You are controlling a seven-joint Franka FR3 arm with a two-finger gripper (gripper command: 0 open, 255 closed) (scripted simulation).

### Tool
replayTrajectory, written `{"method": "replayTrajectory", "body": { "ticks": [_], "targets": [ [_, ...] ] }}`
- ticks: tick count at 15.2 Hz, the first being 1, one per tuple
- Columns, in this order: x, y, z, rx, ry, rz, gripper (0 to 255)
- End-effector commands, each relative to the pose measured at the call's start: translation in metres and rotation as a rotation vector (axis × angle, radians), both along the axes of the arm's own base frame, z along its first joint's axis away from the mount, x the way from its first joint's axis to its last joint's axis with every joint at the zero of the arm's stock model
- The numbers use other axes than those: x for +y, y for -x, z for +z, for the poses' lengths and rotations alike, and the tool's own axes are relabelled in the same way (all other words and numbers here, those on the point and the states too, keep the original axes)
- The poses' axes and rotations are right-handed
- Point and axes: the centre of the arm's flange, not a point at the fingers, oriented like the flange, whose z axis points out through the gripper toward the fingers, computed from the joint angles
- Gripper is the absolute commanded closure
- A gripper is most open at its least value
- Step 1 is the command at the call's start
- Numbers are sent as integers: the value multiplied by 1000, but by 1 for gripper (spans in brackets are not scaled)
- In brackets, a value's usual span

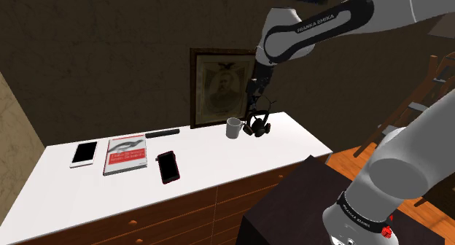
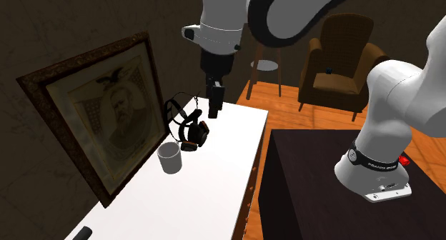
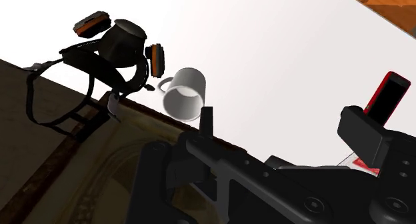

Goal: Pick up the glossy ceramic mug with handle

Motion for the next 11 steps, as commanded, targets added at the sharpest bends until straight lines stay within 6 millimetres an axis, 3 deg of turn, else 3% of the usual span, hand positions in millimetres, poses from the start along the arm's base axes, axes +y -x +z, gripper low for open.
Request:
{"method": "replayTrajectory", "body": {
  "ticks": [1, 11],
  "targets": [
    [-5, -16, -21, 5, 1, 0, 0],
    [-26, -95, -127, 33, 6, -1, 0]
  ]
}}
